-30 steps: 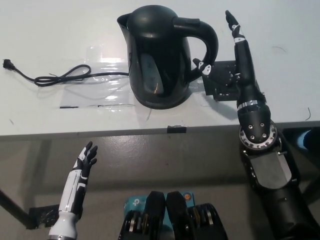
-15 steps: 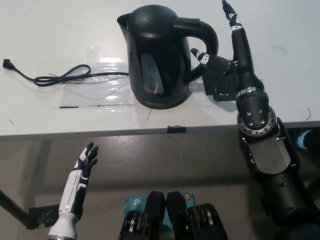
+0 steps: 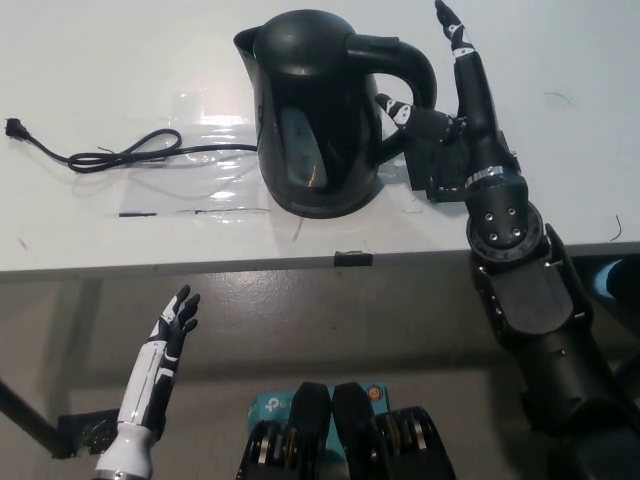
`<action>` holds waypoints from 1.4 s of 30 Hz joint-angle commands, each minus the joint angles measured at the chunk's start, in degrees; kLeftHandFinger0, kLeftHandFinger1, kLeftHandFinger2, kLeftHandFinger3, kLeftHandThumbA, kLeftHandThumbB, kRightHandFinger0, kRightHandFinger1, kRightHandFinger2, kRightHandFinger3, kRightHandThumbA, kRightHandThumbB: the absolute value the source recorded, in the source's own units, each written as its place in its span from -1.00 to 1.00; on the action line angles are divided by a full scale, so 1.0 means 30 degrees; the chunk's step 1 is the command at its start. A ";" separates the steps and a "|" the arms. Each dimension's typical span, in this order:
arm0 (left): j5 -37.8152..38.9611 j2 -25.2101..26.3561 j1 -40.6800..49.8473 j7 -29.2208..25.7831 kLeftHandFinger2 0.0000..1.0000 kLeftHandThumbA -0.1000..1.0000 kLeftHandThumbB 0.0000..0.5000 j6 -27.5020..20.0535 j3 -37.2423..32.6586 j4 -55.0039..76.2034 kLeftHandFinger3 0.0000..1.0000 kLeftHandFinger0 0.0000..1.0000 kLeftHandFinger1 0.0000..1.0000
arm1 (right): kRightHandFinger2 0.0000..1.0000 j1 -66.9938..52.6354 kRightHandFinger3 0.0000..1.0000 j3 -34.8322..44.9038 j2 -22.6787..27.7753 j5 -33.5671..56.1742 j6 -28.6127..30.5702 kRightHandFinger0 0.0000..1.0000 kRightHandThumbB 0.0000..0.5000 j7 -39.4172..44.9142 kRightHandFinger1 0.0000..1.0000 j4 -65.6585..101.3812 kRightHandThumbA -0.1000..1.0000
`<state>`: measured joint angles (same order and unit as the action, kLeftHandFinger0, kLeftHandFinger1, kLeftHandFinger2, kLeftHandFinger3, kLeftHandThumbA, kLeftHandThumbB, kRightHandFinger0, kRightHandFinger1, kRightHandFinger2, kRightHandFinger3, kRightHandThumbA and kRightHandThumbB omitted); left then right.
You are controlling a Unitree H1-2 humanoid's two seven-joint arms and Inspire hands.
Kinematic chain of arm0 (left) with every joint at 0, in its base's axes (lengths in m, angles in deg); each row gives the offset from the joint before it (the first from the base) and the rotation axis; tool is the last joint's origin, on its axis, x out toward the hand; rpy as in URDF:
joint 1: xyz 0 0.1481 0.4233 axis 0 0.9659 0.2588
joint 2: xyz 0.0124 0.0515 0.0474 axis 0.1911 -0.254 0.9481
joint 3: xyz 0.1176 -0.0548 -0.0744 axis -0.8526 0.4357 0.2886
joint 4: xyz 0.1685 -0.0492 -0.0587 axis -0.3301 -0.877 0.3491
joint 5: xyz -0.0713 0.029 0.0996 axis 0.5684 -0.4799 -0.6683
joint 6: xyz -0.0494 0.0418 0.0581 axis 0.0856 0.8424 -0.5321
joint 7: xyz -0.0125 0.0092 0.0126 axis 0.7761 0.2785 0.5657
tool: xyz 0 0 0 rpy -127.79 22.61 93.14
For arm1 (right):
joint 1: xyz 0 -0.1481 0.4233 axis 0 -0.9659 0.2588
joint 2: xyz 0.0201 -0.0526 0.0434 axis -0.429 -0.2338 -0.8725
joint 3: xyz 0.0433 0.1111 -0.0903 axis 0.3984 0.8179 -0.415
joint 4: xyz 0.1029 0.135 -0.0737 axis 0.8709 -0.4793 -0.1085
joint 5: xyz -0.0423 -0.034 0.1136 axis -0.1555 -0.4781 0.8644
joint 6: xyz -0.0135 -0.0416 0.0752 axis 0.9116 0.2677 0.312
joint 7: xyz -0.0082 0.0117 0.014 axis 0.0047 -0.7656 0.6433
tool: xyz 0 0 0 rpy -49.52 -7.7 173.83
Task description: Use the right hand to grab the handle of the kettle from the base and place it on the right side
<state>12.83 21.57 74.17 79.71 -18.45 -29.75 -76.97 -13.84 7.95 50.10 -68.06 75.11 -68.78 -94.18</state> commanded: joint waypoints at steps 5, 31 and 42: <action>0.0183 0.0202 -0.0118 0.0191 1.00 1.00 1.00 -0.0497 -0.0058 0.0445 1.00 1.00 1.00 | 1.00 0.2220 1.00 -0.0242 -0.0171 0.0091 0.1031 1.00 -0.04 -0.0931 1.00 -0.1304 0.72; 0.0569 0.0261 -0.0290 0.0333 1.00 1.00 1.00 -0.0531 0.0059 0.0252 1.00 1.00 1.00 | 0.42 0.4672 0.58 -0.2233 -0.0529 -0.2479 0.3111 -1.00 -0.35 -0.7432 -0.45 -0.5650 -1.00; 0.0556 0.0309 -0.0110 0.0329 1.00 1.00 1.00 -0.0449 0.0016 0.0505 1.00 1.00 1.00 | 0.37 0.5189 0.44 -0.1743 -0.0832 -0.1764 0.4258 -1.00 -0.53 -0.8652 -0.52 -0.6164 -1.00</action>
<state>13.79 21.68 74.07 79.91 -18.43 -29.56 -77.01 -4.01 1.15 47.94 -74.59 82.02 -89.48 -113.51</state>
